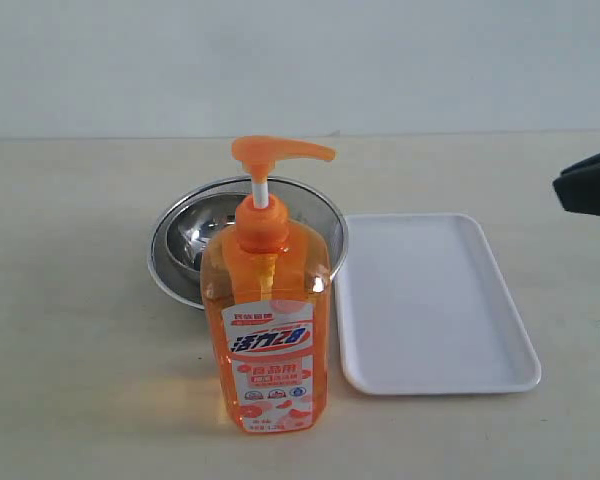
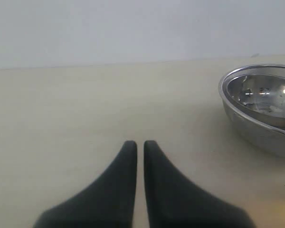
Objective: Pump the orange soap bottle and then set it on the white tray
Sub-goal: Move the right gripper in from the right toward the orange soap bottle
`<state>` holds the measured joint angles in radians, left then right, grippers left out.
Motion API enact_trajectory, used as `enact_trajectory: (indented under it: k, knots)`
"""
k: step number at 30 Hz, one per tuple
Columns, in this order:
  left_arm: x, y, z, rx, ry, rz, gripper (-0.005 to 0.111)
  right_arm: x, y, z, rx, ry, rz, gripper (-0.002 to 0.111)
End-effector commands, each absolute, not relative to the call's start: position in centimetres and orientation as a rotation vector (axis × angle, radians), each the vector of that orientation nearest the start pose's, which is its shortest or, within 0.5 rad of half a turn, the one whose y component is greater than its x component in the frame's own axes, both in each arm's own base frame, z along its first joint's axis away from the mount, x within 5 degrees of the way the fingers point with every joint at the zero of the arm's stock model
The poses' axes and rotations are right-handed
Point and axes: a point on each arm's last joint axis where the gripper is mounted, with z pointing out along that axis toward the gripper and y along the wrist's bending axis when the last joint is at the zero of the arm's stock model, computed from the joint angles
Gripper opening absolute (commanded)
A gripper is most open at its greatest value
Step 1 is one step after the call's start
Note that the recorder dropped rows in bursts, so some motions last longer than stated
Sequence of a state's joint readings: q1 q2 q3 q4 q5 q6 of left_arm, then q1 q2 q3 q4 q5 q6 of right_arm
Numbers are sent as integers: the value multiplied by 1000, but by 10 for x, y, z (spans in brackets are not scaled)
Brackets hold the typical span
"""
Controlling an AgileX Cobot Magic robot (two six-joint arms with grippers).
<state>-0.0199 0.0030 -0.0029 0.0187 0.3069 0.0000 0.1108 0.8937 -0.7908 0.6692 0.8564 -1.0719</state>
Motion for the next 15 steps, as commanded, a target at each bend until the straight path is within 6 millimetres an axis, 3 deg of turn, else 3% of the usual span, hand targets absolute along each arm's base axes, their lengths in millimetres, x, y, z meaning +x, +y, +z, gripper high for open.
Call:
enact_trajectory:
  k: [1, 12, 15]
  knots:
    - [54, -1, 185, 22, 1790, -3, 5, 167, 72, 331, -1125, 1960, 445, 0]
    - [54, -1, 185, 22, 1790, -3, 5, 183, 89, 319, -1228, 1918, 605, 1]
    - [54, -1, 185, 22, 1790, -3, 5, 181, 97, 316, -1283, 1901, 622, 12]
